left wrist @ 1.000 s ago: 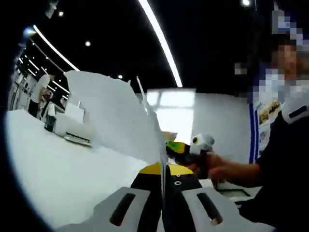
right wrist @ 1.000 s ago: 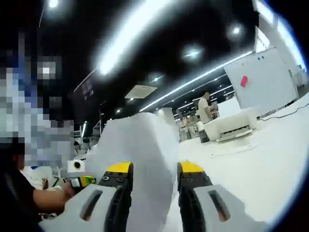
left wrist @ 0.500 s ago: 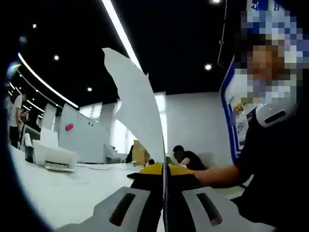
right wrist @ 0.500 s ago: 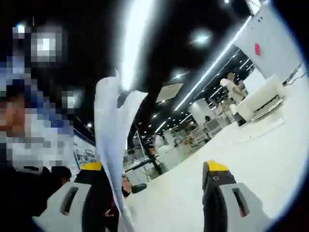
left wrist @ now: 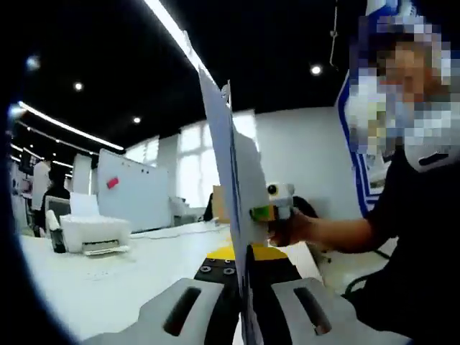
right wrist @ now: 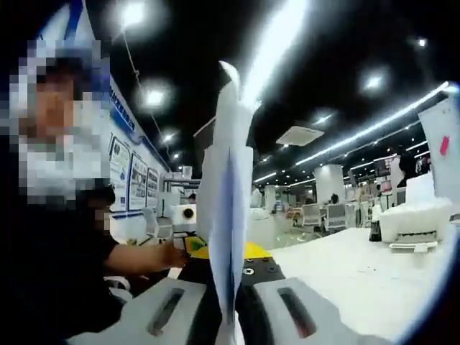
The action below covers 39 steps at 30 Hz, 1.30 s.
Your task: Organize the stack of printing papers by aligning and flattening the scattered papers on the table
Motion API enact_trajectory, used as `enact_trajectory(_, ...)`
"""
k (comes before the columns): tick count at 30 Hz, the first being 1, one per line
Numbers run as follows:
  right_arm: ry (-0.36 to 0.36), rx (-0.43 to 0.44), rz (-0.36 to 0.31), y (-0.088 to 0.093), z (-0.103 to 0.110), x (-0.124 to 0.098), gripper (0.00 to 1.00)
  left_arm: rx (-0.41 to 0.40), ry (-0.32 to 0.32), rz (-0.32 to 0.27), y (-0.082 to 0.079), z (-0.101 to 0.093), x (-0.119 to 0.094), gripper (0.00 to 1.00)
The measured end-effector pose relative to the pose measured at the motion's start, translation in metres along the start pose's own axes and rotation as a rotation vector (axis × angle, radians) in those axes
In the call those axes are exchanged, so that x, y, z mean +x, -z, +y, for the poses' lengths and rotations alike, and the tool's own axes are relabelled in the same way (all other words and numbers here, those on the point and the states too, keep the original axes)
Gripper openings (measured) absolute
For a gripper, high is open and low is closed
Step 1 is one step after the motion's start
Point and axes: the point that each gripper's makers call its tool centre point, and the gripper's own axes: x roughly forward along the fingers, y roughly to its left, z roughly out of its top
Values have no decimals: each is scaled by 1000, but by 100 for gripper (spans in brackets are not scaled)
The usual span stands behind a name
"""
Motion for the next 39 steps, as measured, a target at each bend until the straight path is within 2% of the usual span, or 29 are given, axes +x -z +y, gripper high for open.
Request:
enact_trajectory(4,29,-51,21,-7,-3,-3,0,-28,-46,21,-4,1,10,6)
enact_trajectory(6,50,-117,35,-12,-5,-3,0,-20,-68,30,-9,1,14,6)
enact_trajectory(7,52,-120,36,-15,-6,-4,0,-11,-80,37,-11,2,16,6)
enact_trajectory(11,72,-174,69,-11,-9,-3,0,53,-130,119,-1,7,19,6)
enact_trajectory(13,78,-151,94,-1,-14,-4,0,24,-136,153,12,9,20,6)
enact_trajectory(15,96,-68,101,8,-21,-5,9,-40,-149,166,22,14,20,10)
enact_trajectory(16,113,-64,103,11,-28,-6,16,-54,-155,169,24,16,20,14)
enact_trajectory(18,133,-49,107,16,-35,-9,20,-74,-166,174,29,22,21,20)
enact_trajectory(20,135,-22,104,19,-38,-11,24,-83,-172,173,30,24,22,24)
enact_trajectory(21,139,22,89,22,-41,-14,27,-95,-176,171,30,27,23,28)
enact_trajectory(26,169,72,81,32,-52,-21,38,-132,-209,156,31,36,33,36)
enact_trajectory(28,155,94,69,33,-50,-21,35,-146,-205,149,33,36,37,36)
enact_trajectory(30,133,112,64,34,-47,-20,27,-193,-196,121,31,40,41,33)
enact_trajectory(31,132,115,64,33,-47,-20,22,-192,-193,125,32,43,42,27)
enact_trajectory(33,118,109,65,31,-45,-19,3,-165,-179,125,30,40,43,8)
enact_trajectory(37,110,125,34,16,-41,-19,0,-161,-144,105,15,26,45,6)
enact_trajectory(39,65,127,13,8,-32,-19,0,-156,-132,97,8,20,44,6)
